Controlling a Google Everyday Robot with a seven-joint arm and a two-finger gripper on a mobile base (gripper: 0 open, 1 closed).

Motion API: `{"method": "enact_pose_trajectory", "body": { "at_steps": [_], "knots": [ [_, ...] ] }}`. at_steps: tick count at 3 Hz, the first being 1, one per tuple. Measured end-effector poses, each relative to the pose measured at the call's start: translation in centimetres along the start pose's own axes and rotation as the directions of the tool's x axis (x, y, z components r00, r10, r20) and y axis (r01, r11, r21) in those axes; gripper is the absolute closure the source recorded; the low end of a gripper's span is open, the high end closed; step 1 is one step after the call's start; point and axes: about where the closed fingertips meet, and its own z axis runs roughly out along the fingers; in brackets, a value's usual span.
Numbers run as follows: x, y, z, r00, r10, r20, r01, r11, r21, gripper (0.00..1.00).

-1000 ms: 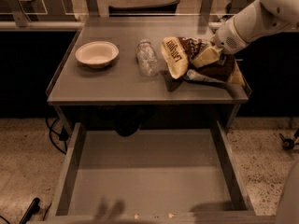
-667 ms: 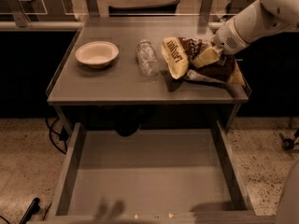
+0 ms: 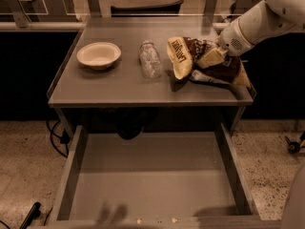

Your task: Pick brown chip bag from top drawer and place on counter

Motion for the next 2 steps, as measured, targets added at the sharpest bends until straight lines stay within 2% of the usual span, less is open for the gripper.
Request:
{"method": "enact_pose_trajectory", "body": {
  "at_steps": [1,2],
  "knots": [
    [0.00,0.00,0.01,1.000,0.000,0.000,0.000,1.0000,0.000,0.00],
    [0.00,0.00,0.01,1.000,0.000,0.000,0.000,1.0000,0.000,0.00]
  ]
}}
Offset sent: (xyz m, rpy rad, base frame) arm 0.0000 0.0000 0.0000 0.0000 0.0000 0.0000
